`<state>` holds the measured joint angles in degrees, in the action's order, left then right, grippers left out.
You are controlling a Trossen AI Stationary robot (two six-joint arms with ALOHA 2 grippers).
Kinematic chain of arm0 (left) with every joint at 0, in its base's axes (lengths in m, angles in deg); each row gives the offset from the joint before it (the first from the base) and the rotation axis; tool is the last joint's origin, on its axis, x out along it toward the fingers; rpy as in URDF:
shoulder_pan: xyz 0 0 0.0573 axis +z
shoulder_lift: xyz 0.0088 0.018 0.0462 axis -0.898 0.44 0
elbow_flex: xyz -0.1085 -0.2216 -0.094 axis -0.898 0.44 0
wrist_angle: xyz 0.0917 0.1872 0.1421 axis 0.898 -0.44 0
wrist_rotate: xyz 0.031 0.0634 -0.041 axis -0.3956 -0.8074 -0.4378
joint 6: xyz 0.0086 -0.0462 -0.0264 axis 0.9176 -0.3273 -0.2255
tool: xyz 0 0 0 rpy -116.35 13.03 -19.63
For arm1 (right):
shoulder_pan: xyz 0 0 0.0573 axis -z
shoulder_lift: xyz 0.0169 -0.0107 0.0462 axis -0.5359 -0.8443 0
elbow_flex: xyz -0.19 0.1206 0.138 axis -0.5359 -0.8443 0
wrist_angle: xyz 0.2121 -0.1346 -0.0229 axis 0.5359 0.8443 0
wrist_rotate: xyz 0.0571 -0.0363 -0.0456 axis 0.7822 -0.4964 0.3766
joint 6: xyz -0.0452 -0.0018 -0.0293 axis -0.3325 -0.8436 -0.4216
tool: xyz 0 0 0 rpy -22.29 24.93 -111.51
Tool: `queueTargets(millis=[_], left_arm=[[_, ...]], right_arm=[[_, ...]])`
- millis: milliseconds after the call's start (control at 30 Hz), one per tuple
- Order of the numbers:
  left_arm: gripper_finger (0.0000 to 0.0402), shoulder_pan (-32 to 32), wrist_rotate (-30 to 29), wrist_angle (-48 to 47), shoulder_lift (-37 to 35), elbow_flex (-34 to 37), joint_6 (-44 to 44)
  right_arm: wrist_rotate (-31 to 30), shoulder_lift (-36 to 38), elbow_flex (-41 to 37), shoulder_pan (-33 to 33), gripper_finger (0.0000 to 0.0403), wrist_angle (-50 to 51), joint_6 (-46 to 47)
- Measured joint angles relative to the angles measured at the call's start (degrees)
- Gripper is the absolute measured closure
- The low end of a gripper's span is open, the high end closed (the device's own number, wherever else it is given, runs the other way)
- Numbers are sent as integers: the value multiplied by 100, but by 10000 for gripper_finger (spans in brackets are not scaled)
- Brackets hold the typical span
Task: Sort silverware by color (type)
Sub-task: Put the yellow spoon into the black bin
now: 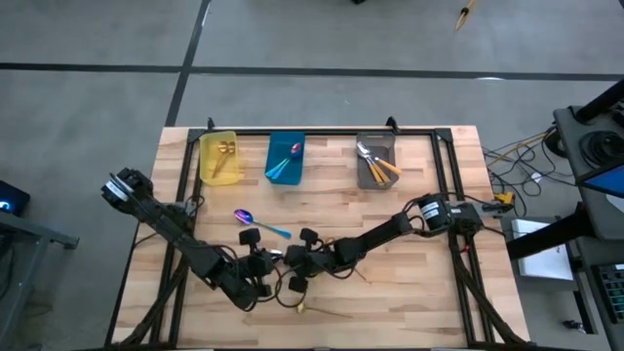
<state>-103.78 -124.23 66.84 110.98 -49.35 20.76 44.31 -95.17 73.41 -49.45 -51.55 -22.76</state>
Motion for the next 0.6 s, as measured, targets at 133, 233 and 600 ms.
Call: queueTargets(millis=[133,233,600], left_arm=[[397,-48,-27,-775,-111,-291,12],[380,-100,27,-1307,-232,-448,-20],[243,-532,-614,-1622,-345,-452,227]], right_arm=[[344,343,-20,10,377,457,-53],[371,752,-22,59,377,820,-68],[1290,2407,-1206,568,377,774,389]])
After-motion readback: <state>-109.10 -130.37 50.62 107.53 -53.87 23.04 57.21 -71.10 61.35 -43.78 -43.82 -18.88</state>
